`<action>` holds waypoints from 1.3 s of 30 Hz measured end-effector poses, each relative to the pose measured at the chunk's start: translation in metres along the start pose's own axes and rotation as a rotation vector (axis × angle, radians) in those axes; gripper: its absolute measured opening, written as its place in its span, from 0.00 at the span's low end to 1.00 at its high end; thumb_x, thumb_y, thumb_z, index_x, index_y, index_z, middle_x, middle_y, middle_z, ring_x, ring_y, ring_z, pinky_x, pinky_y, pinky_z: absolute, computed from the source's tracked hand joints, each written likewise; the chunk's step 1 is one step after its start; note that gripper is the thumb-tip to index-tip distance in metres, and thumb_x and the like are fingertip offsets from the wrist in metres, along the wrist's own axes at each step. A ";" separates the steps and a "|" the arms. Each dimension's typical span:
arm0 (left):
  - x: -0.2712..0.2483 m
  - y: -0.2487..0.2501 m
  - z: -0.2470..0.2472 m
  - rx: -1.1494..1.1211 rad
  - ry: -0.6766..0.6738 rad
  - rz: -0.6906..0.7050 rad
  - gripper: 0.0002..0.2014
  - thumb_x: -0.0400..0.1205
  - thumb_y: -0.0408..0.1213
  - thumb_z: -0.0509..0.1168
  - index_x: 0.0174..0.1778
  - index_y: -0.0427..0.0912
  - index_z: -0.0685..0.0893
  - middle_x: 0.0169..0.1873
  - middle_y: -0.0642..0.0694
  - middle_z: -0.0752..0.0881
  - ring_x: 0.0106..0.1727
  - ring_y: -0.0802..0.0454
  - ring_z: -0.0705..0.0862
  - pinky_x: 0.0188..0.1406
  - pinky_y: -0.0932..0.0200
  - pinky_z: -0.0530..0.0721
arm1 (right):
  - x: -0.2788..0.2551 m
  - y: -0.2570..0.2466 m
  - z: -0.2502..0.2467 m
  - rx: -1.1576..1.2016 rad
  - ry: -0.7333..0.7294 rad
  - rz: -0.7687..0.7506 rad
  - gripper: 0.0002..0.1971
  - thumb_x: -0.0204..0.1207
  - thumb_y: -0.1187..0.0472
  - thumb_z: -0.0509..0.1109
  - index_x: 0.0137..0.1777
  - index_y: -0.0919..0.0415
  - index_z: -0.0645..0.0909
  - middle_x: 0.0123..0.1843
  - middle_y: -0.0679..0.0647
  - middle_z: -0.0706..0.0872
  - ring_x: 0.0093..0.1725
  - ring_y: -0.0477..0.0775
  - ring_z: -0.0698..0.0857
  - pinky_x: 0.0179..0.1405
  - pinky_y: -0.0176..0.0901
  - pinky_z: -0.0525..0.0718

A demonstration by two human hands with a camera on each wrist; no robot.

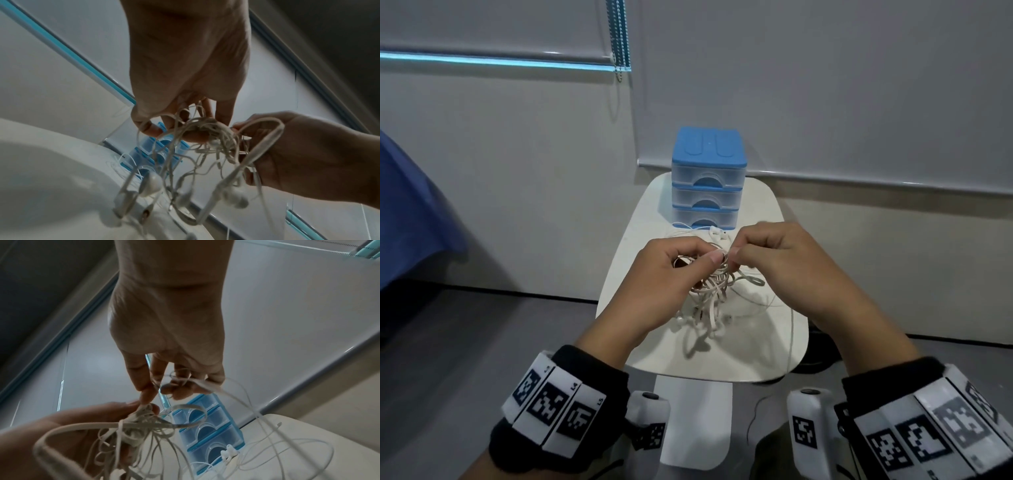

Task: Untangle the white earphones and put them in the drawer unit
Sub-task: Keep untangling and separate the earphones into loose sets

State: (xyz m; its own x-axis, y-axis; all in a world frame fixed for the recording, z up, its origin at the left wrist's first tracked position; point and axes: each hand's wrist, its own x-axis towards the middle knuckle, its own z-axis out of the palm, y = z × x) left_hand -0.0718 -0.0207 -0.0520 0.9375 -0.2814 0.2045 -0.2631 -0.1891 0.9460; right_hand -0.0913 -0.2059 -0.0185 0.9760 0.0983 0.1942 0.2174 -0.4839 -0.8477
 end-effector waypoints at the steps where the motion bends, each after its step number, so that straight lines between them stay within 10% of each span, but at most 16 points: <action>1: 0.000 -0.001 0.001 0.013 0.005 -0.015 0.08 0.86 0.41 0.71 0.44 0.49 0.94 0.39 0.48 0.90 0.36 0.57 0.82 0.45 0.59 0.82 | 0.000 0.000 0.001 -0.015 0.028 -0.001 0.10 0.76 0.58 0.74 0.33 0.53 0.90 0.46 0.51 0.85 0.49 0.49 0.84 0.52 0.48 0.78; 5: 0.002 -0.003 -0.002 0.038 0.022 -0.083 0.10 0.87 0.39 0.70 0.40 0.45 0.91 0.32 0.53 0.85 0.33 0.55 0.81 0.44 0.56 0.79 | 0.001 0.002 0.004 -0.079 0.140 -0.003 0.08 0.68 0.48 0.69 0.34 0.48 0.88 0.51 0.43 0.80 0.63 0.50 0.80 0.66 0.53 0.72; 9: 0.004 -0.001 -0.005 0.055 0.055 -0.079 0.10 0.87 0.39 0.69 0.40 0.45 0.88 0.31 0.54 0.85 0.31 0.56 0.82 0.42 0.58 0.78 | 0.003 0.006 0.004 0.046 0.059 0.041 0.11 0.73 0.58 0.69 0.32 0.60 0.84 0.33 0.54 0.86 0.36 0.45 0.81 0.46 0.48 0.76; 13: 0.004 -0.001 -0.005 0.057 0.053 -0.066 0.09 0.87 0.40 0.70 0.41 0.47 0.88 0.31 0.56 0.85 0.30 0.60 0.80 0.37 0.64 0.76 | 0.004 0.015 0.008 0.065 -0.027 0.161 0.12 0.68 0.54 0.68 0.35 0.61 0.86 0.27 0.56 0.84 0.32 0.51 0.84 0.47 0.63 0.83; 21: 0.003 -0.001 -0.008 -0.050 -0.018 -0.048 0.10 0.82 0.32 0.76 0.56 0.50 0.88 0.45 0.50 0.87 0.42 0.58 0.88 0.47 0.63 0.85 | 0.004 0.008 0.010 0.037 -0.049 0.121 0.17 0.79 0.50 0.78 0.34 0.61 0.84 0.28 0.55 0.79 0.28 0.52 0.77 0.29 0.47 0.78; 24: 0.005 0.000 -0.009 -0.017 -0.014 -0.057 0.13 0.82 0.31 0.76 0.56 0.54 0.88 0.48 0.50 0.86 0.44 0.57 0.87 0.50 0.58 0.87 | 0.006 0.008 0.011 -0.047 -0.039 0.064 0.15 0.78 0.47 0.76 0.37 0.57 0.87 0.32 0.62 0.83 0.31 0.51 0.76 0.38 0.64 0.86; 30: 0.008 0.004 -0.008 0.103 -0.093 -0.185 0.05 0.86 0.40 0.70 0.52 0.57 0.87 0.33 0.49 0.85 0.37 0.52 0.83 0.44 0.53 0.77 | 0.009 0.010 0.012 -0.080 0.010 0.056 0.11 0.73 0.48 0.73 0.37 0.55 0.88 0.38 0.71 0.82 0.32 0.53 0.72 0.38 0.52 0.77; 39: 0.011 0.000 -0.004 0.040 -0.124 -0.180 0.05 0.86 0.35 0.71 0.53 0.50 0.88 0.29 0.49 0.81 0.37 0.48 0.78 0.45 0.48 0.74 | 0.009 0.014 0.007 -0.159 0.000 0.064 0.09 0.76 0.57 0.75 0.35 0.55 0.89 0.34 0.63 0.84 0.32 0.51 0.76 0.48 0.66 0.89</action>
State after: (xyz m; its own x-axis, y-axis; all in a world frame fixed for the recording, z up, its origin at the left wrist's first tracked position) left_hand -0.0603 -0.0206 -0.0485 0.9358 -0.3526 -0.0019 -0.1049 -0.2834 0.9533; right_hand -0.0794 -0.2062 -0.0320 0.9878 0.0630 0.1427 0.1508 -0.6207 -0.7694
